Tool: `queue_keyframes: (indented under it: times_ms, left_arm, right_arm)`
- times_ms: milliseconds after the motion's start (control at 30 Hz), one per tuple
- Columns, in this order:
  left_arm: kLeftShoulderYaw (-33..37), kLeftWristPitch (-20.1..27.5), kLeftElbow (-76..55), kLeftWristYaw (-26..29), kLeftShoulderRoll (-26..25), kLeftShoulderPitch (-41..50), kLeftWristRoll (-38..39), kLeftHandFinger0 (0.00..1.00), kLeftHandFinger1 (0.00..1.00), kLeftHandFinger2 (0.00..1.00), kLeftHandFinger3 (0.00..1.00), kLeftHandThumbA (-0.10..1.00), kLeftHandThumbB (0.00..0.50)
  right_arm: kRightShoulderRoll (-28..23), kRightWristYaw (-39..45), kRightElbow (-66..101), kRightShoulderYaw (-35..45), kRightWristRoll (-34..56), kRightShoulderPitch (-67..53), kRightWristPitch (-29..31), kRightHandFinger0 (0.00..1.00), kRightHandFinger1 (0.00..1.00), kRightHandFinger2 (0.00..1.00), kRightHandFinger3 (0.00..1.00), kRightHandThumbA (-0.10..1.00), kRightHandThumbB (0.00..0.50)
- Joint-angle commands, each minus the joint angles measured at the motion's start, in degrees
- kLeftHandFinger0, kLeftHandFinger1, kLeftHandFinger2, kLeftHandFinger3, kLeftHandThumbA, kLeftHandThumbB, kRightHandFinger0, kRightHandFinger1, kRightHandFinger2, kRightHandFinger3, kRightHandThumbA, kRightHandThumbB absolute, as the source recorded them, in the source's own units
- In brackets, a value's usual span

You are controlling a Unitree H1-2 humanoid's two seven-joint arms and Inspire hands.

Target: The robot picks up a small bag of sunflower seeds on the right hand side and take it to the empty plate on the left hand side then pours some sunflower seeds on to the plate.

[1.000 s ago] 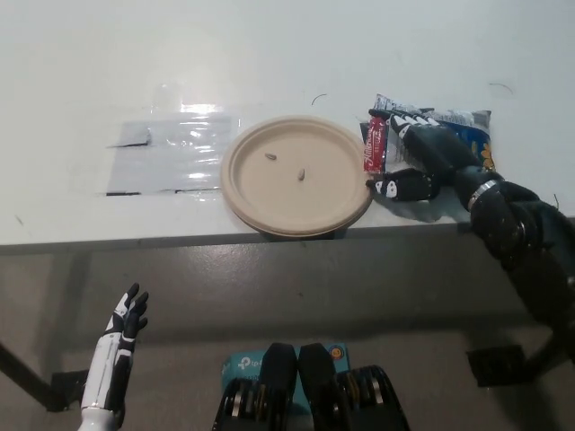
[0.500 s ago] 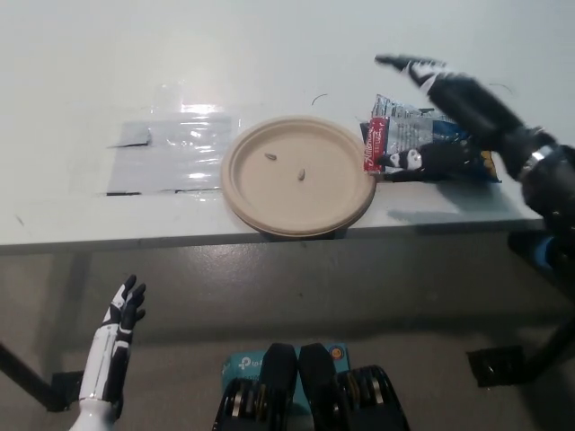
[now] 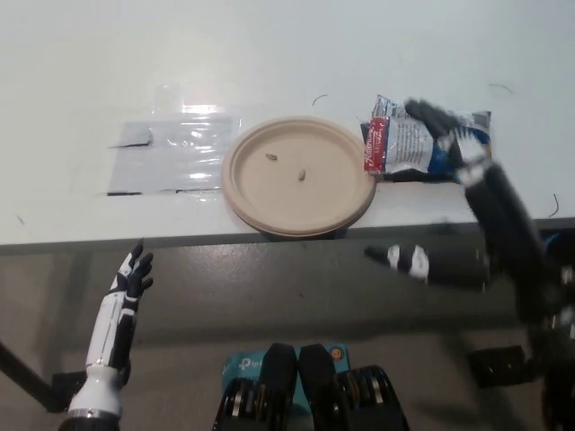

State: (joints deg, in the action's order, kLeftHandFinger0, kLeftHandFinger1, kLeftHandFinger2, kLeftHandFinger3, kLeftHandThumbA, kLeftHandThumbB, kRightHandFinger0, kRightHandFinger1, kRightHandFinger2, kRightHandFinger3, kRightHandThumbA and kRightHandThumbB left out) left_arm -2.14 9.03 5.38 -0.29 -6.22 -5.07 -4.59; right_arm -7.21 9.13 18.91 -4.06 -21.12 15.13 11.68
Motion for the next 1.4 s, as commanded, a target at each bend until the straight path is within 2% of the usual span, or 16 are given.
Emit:
queue_keyframes:
  times_ms: [0,67,233,300,367,400,500,600,700,800,900,1000,1067,1233,1300,1367]
  left_arm:
    - [0.83,4.61,0.29,-3.21,-1.25,-2.35,3.43,1.00,1.00,1.00,1.00,1.00,0.111]
    - [0.89,5.00,0.50,-3.56,-1.30,-2.44,3.79,1.00,1.00,1.00,1.00,1.00,0.123]
    - [1.37,5.01,0.28,-5.01,-1.34,-2.06,5.05,1.00,1.00,1.00,1.00,1.00,0.149]
    - [1.43,4.98,0.18,-5.06,-1.36,-1.79,4.97,1.00,1.00,1.00,1.00,1.00,0.161]
    - [1.42,4.76,-0.11,-5.24,-1.46,-1.59,5.11,1.00,1.00,1.00,1.00,1.00,0.161]
    - [1.55,4.52,-0.17,-5.28,-1.62,-1.55,4.76,1.00,1.00,1.00,1.00,1.00,0.181]
    - [1.82,4.55,-0.26,-5.63,-1.52,-0.71,4.88,1.00,1.00,1.00,1.00,1.00,0.198]
    - [2.19,5.76,0.16,-6.07,-1.46,0.37,5.19,1.00,1.00,1.00,1.00,1.00,0.200]
    - [2.58,6.04,-0.05,-6.66,-1.45,1.77,5.66,1.00,1.00,1.00,1.00,1.00,0.210]
    - [2.96,5.87,-0.49,-7.01,-1.55,3.10,5.65,1.00,1.00,1.00,1.00,1.00,0.243]
    - [3.10,5.56,-0.83,-7.37,-1.57,4.00,5.72,1.00,1.00,1.00,1.00,1.00,0.264]
    - [2.97,5.31,-1.04,-7.39,-1.62,4.41,5.88,1.00,1.00,1.00,1.00,1.00,0.261]
    - [2.84,5.37,-0.96,-7.38,-1.65,4.48,5.90,1.00,1.00,1.00,1.00,1.00,0.233]
    - [2.54,5.16,-0.79,-7.18,-1.80,3.87,5.97,1.00,1.00,1.00,1.00,1.00,0.239]
    - [2.47,5.37,-1.03,-7.00,-1.80,4.20,5.81,1.00,1.00,1.00,1.00,1.00,0.223]
    - [2.49,5.56,-0.99,-7.01,-1.76,4.29,5.86,1.00,1.00,1.00,1.00,1.00,0.222]
  right_arm:
    - [5.61,-11.14,-3.01,2.80,1.79,-3.80,11.56,1.00,1.00,1.00,1.00,1.00,0.288]
    - [6.33,-11.88,-6.05,2.99,1.71,-4.13,13.45,1.00,1.00,1.00,1.00,1.00,0.283]
    - [5.51,-14.37,-18.83,1.66,1.29,-3.83,15.25,1.00,1.00,1.00,1.00,1.00,0.217]
    - [5.59,-14.46,-21.55,2.08,0.79,-3.62,15.24,1.00,1.00,1.00,1.00,1.00,0.229]
    - [5.42,-15.17,-23.65,1.97,0.28,-3.21,15.25,1.00,1.00,1.00,1.00,1.00,0.219]
    - [5.19,-15.26,-25.10,2.08,0.05,-2.86,15.24,1.00,1.00,1.00,1.00,1.00,0.216]
    - [4.72,-16.28,-26.88,1.53,-0.06,-3.50,15.25,1.00,1.00,1.00,1.00,1.00,0.205]
    - [4.54,-15.47,-28.02,1.26,0.57,-4.66,15.24,1.00,1.00,1.00,1.00,1.00,0.202]
    - [4.17,-15.97,-28.99,0.38,0.19,-5.75,15.25,1.00,1.00,1.00,1.00,1.00,0.169]
    - [3.72,-15.92,-29.55,-0.35,0.14,-6.74,15.25,1.00,1.00,1.00,1.00,1.00,0.144]
    - [3.83,-15.90,-29.98,-0.50,0.18,-7.57,15.24,1.00,1.00,1.00,1.00,1.00,0.152]
    - [4.02,-15.72,-29.98,-0.71,-0.16,-7.91,14.99,1.00,1.00,1.00,1.00,1.00,0.150]
    - [3.99,-15.71,-30.08,-0.94,-0.63,-8.03,14.59,1.00,1.00,1.00,1.00,1.00,0.149]
    - [3.75,-15.16,-30.28,-1.25,-0.44,-7.40,13.85,1.00,1.00,1.00,1.00,1.00,0.161]
    - [3.76,-15.50,-30.74,-1.36,-0.73,-7.23,14.16,1.00,1.00,1.00,1.00,1.00,0.150]
    - [3.73,-15.31,-30.47,-1.40,-0.54,-7.47,13.88,1.00,1.00,1.00,1.00,1.00,0.162]
